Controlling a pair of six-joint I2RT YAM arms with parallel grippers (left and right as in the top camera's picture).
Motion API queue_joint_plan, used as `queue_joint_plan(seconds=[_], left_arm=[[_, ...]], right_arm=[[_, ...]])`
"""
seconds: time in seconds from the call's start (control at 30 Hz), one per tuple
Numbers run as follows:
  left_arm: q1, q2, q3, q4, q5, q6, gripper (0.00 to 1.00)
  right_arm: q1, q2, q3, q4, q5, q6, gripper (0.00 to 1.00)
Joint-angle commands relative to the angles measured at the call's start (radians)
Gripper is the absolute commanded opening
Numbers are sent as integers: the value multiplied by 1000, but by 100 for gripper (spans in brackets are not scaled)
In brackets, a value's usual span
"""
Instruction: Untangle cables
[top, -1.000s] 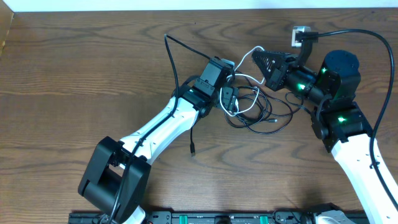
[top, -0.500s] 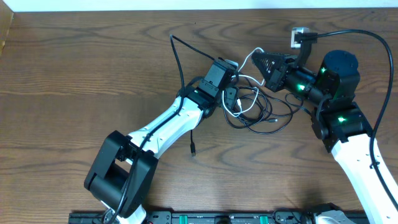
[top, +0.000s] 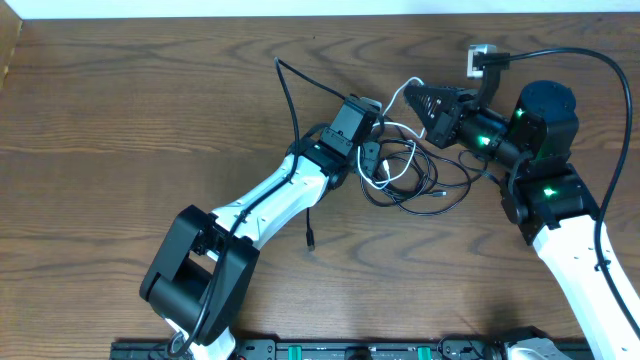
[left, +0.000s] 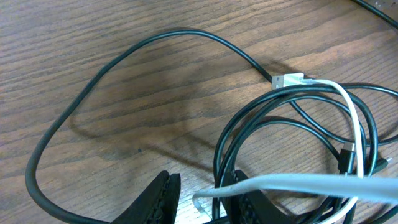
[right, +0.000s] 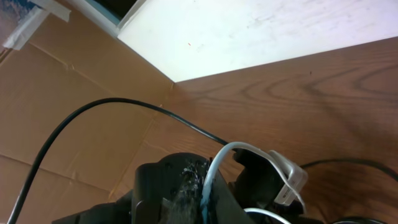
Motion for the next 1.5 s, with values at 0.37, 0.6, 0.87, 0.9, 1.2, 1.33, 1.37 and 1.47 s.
queue_joint_plan(seconds=[0.37,0.6,0.87,0.9,1.2,1.33,1.37,1.47], left_arm=[[-1,9,-3,3,-11,-6,8],[16,-8,-2,1,-17,-25,8],[66,-121,-2,-10,-16,-51,8],[71,-138,-2,-10,-16,-59,8],[76,-217,-2,-10,-16,-123,8],[76,-218,-2,-10,19,-141,8],[76,-218,-2,-11,30,-141,8],[76,-218,-2,-9,84,-141,8]], right_arm=[[-14,-12,6,-2,-14,6,1],[-14,-12,6,-30,8,-15,3],[-14,-11,6,-290,328,-81,24],[-14,-10,6,-331,365,-81,30],[-11,30,4,-557,470,-81,58],[-10,76,4,-601,470,-81,61],[-9,93,4,-611,470,-81,62],[-5,139,4,-623,469,-81,63]])
